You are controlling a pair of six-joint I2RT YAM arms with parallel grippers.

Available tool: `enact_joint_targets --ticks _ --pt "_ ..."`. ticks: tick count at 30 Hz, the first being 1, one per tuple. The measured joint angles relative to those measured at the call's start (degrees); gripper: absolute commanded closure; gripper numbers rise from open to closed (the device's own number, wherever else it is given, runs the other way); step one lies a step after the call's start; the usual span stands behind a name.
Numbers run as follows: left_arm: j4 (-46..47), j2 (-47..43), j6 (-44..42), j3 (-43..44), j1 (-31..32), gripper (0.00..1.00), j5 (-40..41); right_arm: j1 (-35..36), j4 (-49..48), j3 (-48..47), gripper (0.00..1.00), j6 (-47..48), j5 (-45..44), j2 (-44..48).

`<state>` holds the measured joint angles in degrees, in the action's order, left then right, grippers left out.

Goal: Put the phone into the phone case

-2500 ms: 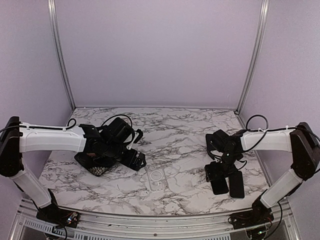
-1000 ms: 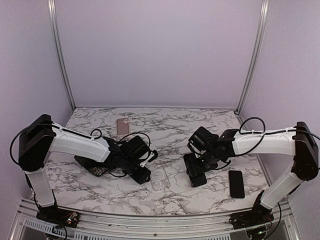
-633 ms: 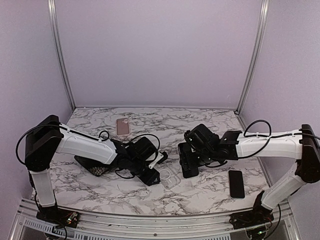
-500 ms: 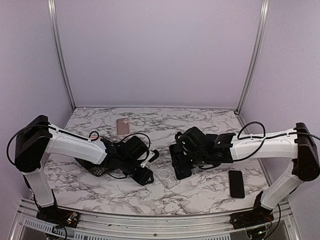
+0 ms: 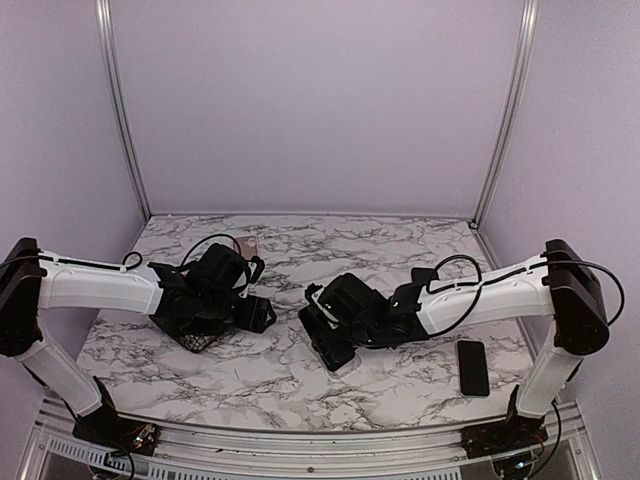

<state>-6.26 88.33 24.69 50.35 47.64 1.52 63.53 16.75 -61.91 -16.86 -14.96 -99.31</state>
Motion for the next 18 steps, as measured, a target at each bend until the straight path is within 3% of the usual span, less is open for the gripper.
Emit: enact_joint_targets --ticks 18 --pt "-0.07 0.02 0.00 0.00 0.00 0.32 0.98 -0.07 1.31 1.11 0.60 0.15 1.88 -0.39"
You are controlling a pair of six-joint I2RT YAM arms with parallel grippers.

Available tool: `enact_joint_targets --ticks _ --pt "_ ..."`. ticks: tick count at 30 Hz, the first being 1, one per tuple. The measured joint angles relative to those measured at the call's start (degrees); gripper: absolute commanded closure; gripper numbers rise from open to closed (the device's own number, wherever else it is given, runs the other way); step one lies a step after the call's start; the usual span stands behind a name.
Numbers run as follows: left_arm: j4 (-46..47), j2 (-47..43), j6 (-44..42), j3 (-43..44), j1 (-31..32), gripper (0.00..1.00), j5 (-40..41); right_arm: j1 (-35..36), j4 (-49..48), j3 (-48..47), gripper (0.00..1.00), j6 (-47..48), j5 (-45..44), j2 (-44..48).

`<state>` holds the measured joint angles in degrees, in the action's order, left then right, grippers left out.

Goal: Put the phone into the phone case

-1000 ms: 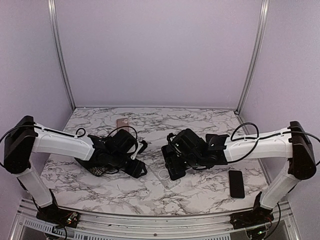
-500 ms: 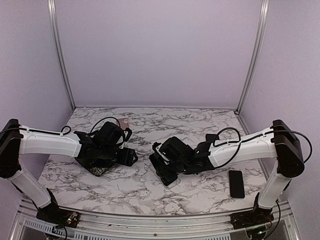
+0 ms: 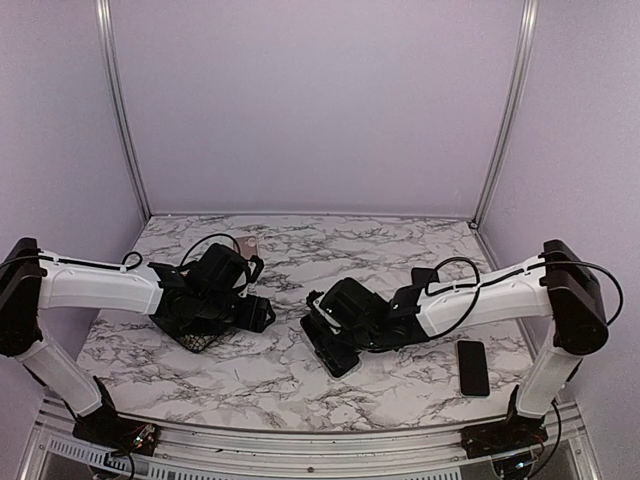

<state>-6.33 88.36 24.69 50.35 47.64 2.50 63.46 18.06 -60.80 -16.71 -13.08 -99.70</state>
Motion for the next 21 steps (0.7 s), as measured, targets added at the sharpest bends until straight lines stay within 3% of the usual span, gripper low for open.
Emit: enact_joint_targets --ticks 4,7,16,21 --pt "-0.02 0.00 0.00 0.02 0.00 0.32 0.15 0.00 1.55 -0.81 0.58 -1.29 0.15 -1.27" --pt "-0.04 0.00 -0.04 0.00 0.00 0.32 0.17 -0.07 4.74 -2.78 0.50 -2.84 0.42 -2.71" --pt "-0.37 0.15 -0.24 0.04 0.00 0.31 0.15 -0.76 15.96 -10.45 0.02 -7.26 1.22 -7.85" --pt "-0.39 0.17 -0.28 0.04 0.00 0.31 0.13 -0.74 23.02 -13.44 0.01 -8.83 2.14 -9.40"
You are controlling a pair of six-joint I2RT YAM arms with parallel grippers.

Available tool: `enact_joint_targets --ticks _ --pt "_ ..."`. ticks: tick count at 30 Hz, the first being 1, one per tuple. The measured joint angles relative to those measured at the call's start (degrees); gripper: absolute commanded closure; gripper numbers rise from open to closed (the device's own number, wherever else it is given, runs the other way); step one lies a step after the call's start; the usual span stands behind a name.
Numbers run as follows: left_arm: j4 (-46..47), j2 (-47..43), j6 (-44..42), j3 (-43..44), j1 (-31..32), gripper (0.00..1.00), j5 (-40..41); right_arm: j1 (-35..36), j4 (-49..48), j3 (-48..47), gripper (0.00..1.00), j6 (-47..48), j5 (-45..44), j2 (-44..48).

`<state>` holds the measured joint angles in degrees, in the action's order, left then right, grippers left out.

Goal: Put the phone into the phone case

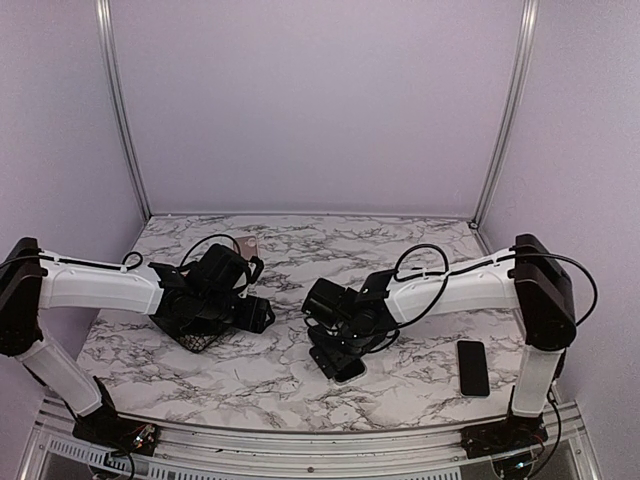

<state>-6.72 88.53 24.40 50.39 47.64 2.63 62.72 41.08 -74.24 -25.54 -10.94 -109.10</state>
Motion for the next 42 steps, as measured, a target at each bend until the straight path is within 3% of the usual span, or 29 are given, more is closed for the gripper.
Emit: enact_joint_targets --ticks 12,14,20,24,28,34,42 --pt "-0.04 0.66 0.02 0.00 0.00 0.31 -0.22 -2.27 3.72 -2.89 0.02 -1.42 6.40 -3.74" --pt "-0.04 0.66 0.02 0.00 0.00 0.31 -0.20 -2.69 3.67 -3.10 0.08 -1.46 6.82 -3.93" --pt "-0.04 0.66 0.02 0.00 0.00 0.31 -0.22 -2.95 2.71 -3.17 0.39 -1.11 6.95 -4.11" --pt "-0.04 0.66 0.02 0.00 0.00 0.30 -0.22 -2.95 2.43 -3.10 0.51 -0.68 6.99 -4.02" --pt "0.00 1.64 -0.13 0.61 0.00 0.19 -1.09 -2.89 0.90 -1.70 0.59 -0.28 7.02 -3.02" --pt "6.84 4.87 1.88 0.70 -0.79 0.03 -9.88 -2.75 -6.60 4.87 0.65 0.57 7.19 1.46" --pt "23.21 17.68 11.98 2.23 -2.36 0.04 -24.24 -2.51 -11.93 9.27 0.67 1.11 6.71 4.22"
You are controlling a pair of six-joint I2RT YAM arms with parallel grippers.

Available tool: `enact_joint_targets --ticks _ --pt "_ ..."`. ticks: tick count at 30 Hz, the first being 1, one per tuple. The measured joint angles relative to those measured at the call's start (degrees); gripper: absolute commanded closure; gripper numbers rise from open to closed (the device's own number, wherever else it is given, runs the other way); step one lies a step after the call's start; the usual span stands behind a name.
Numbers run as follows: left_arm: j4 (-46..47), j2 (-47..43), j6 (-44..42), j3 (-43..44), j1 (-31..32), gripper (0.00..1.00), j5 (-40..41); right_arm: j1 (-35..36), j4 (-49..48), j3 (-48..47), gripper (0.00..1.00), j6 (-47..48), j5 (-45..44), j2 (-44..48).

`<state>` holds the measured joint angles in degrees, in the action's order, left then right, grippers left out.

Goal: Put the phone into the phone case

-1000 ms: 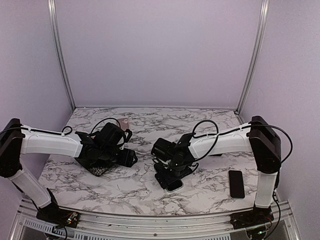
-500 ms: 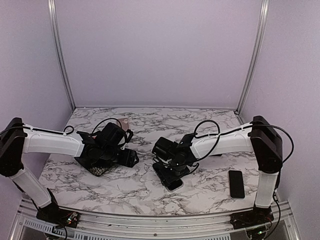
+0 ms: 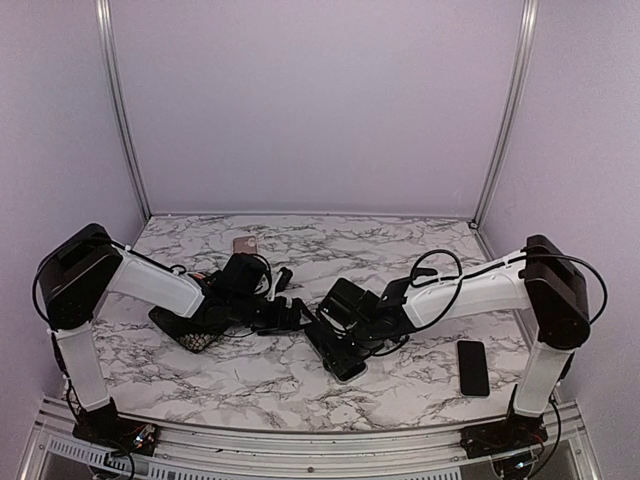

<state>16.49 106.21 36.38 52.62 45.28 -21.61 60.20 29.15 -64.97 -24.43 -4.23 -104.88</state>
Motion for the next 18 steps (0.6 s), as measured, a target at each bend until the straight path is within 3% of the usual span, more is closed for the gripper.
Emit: enact_joint_targets --ticks 6,16,18 --pt "4.22 1.60 3.21 1.05 -0.07 0.10 -4.24 0.42 -4.81 3.93 0.69 0.55 -0.94 2.38" --pt "7.89 6.47 6.43 2.64 0.57 0.47 -10.05 0.70 -11.23 8.81 0.69 1.11 -1.97 5.64" --pt "8.24 6.47 6.62 2.93 1.29 0.59 -10.78 0.79 -12.48 9.35 0.69 1.49 -2.25 5.90"
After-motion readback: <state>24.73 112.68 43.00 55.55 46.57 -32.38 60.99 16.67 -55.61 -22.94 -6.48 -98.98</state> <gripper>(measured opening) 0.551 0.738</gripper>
